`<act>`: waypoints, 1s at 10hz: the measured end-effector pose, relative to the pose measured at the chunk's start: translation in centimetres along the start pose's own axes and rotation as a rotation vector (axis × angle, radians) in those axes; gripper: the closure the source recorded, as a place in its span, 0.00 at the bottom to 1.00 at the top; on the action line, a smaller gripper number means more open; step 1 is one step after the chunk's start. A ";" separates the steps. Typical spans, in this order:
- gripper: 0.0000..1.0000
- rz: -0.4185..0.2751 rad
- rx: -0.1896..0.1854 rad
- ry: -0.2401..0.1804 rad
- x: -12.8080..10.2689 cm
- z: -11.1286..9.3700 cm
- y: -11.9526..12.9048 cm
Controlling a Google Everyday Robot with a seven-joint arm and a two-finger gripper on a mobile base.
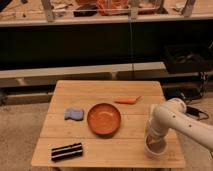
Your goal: Place the ceramic cup in the ceramic bowl
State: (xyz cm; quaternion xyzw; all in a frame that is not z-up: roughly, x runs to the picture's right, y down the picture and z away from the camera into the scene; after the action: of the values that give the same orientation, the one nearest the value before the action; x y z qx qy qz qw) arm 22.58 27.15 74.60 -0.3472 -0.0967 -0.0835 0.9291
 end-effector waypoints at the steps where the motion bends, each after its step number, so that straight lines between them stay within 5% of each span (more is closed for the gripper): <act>1: 0.95 -0.002 0.000 0.002 0.1 0.1 0.0; 10: 0.95 0.000 -0.009 0.012 0.9 -1.0 0.0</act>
State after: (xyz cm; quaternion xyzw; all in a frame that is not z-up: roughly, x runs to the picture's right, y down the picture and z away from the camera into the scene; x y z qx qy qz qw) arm 23.56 26.44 74.02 -0.3509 -0.0909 -0.0861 0.9280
